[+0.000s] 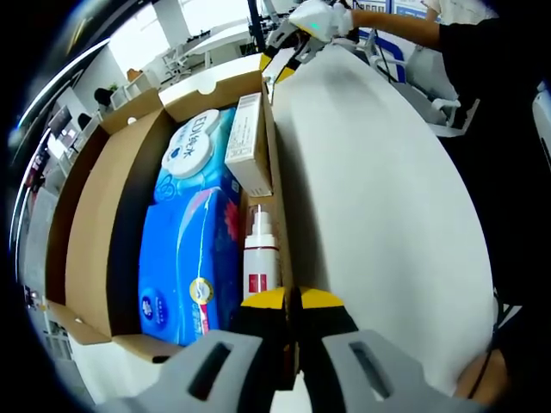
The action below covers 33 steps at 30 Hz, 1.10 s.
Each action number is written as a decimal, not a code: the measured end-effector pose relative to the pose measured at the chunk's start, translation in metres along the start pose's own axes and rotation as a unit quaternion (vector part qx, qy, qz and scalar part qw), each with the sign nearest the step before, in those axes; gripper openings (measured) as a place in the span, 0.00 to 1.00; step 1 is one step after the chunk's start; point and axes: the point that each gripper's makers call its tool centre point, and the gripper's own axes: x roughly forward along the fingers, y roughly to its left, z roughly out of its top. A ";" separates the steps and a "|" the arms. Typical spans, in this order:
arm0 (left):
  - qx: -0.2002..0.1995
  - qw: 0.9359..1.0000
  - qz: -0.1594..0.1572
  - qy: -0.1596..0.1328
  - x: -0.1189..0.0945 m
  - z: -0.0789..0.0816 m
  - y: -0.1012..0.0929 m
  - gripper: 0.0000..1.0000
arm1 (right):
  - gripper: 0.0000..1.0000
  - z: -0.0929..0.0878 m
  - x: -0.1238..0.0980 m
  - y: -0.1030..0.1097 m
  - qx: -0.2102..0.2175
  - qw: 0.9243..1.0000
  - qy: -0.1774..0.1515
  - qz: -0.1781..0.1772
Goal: Operate the shoe box by opening the lid, removing the specified soft item, and placing it in the target area until the item is outside and the box remains undamaged.
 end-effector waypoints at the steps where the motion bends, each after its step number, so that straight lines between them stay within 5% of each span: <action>1: 0.000 1.000 0.000 0.000 0.000 0.000 0.000 0.02 | 0.23 0.001 0.000 -0.003 0.003 1.000 0.001 0.001; 6: 0.000 1.000 0.000 0.000 0.000 0.000 0.000 0.02 | 0.23 0.010 -0.002 -0.019 0.040 0.999 -0.017 0.020; 9: 0.000 1.000 0.000 0.001 0.000 0.000 0.001 0.02 | 0.29 0.011 0.003 -0.032 0.104 0.993 -0.025 0.050; 12: 0.002 1.000 0.001 0.002 0.000 0.000 0.001 0.03 | 0.39 -0.001 0.017 -0.036 0.218 0.971 0.004 0.100; 16: 0.004 1.000 0.002 0.003 0.000 0.000 0.001 0.03 | 0.37 -0.001 0.034 -0.043 0.289 0.948 -0.010 0.135; 20: 0.006 1.000 0.002 0.006 0.001 0.000 0.000 0.03 | 0.29 0.006 0.040 -0.039 0.331 0.928 -0.016 0.170; 24: 0.008 1.000 0.002 0.006 0.001 -0.001 0.000 0.03 | 0.29 0.001 0.048 -0.041 0.338 0.925 -0.002 0.172; 25: 0.009 1.000 0.002 0.006 0.001 -0.001 0.000 0.03 | 0.28 -0.001 0.050 -0.036 0.357 0.916 0.010 0.184; 27: 0.008 1.000 0.002 0.007 0.001 -0.001 0.000 0.03 | 0.25 -0.006 0.054 -0.031 0.368 0.910 0.031 0.190; 29: 0.010 1.000 0.003 0.007 0.001 -0.001 0.000 0.03 | 0.26 -0.007 0.060 -0.033 0.363 0.913 0.027 0.187; 33: 0.011 1.000 0.003 0.007 0.001 -0.001 0.000 0.03 | 0.26 -0.010 0.063 -0.031 0.383 0.902 0.029 0.196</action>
